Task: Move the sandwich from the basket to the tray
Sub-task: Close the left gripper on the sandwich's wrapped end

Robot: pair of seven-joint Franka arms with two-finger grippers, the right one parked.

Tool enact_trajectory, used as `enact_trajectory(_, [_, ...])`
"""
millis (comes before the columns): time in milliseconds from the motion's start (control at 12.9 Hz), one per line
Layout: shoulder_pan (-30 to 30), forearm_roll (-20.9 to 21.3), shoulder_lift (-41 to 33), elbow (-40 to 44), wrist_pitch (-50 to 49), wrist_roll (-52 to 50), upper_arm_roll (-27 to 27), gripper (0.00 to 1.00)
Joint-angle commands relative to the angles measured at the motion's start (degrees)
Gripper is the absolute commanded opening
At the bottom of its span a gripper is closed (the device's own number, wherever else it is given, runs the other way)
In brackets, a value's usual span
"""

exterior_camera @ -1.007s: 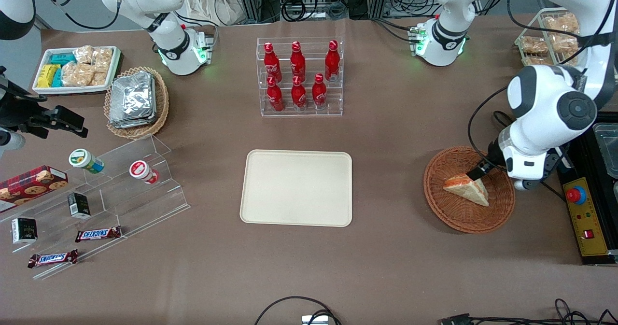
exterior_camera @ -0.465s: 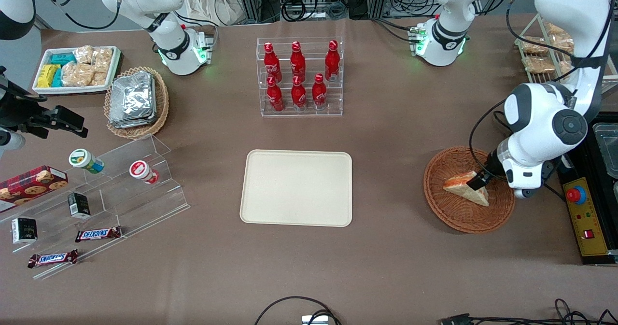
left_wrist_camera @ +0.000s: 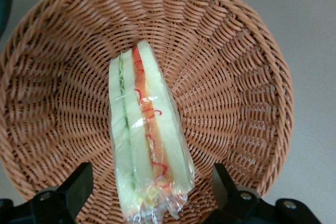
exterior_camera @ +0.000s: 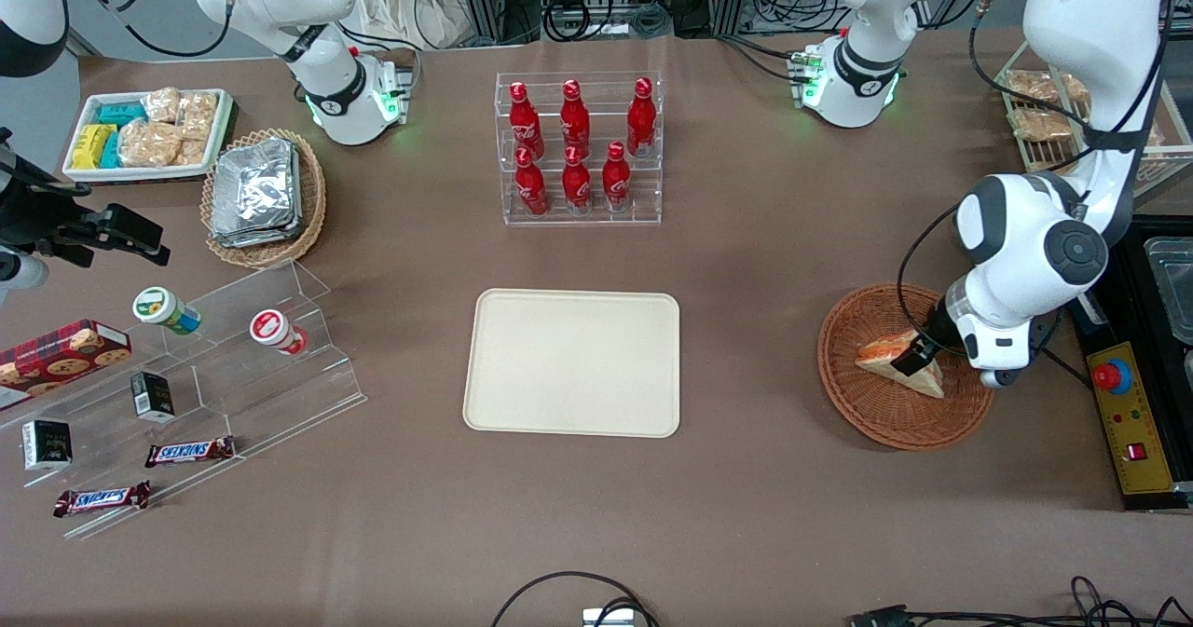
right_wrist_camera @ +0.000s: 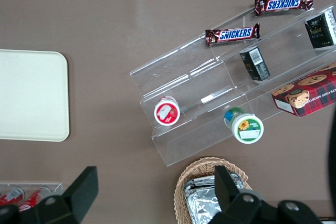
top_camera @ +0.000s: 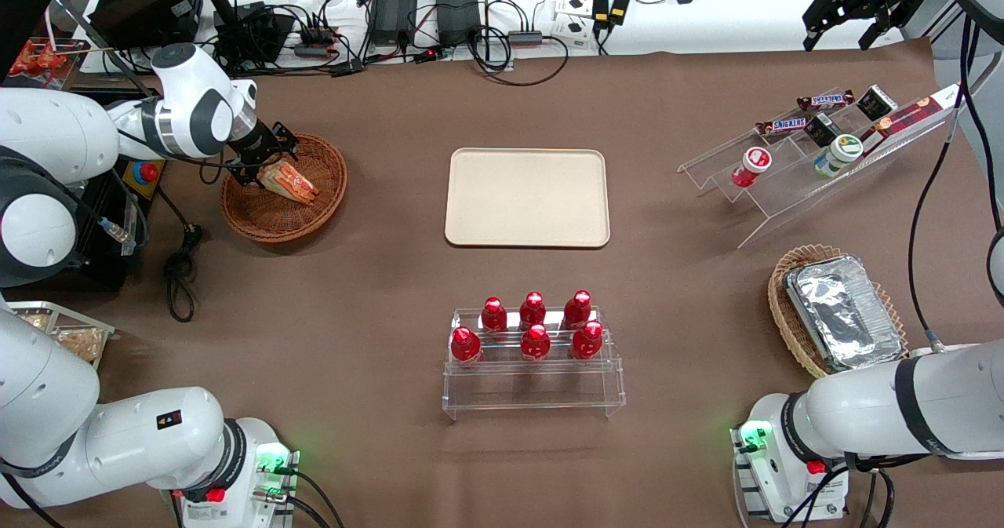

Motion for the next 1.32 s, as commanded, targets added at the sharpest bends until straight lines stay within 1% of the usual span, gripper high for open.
enact_trajectory(0, [0.19, 0.93, 0.79, -1.54, 3.02, -1.48, 0.36, 0.97])
enact_trajectory(77, [0.19, 0.93, 1.14, -1.46, 3.28, -1.48, 0.63, 0.82])
enact_trajectory(155, [0.19, 0.93, 1.14, -1.45, 3.37, -1.48, 0.63, 0.59])
enact_trajectory(387, [0.11, 0.93, 1.06, -1.19, 3.46, -1.48, 0.63, 0.08])
enact_trajectory(465, [0.11, 0.93, 0.97, -1.19, 3.46, -1.48, 0.63, 0.0])
enact_trajectory(697, [0.19, 1.01, -0.34, -1.1, 3.2, -1.3, 0.63, 0.0])
enact_trajectory(930, [-0.15, 1.28, -4.55, -0.93, 0.84, -0.25, 0.63, 0.0])
enact_trajectory(1007, [-0.42, 2.58, -6.4, -0.67, -1.26, 0.45, 0.37, 0.0])
enact_trajectory(1085, [-0.59, 5.03, -7.89, 0.73, -5.2, 1.42, -0.07, 0.0])
enact_trajectory(1239, [-1.82, 8.29, -9.05, 6.25, -16.26, 2.39, -2.87, 0.0])
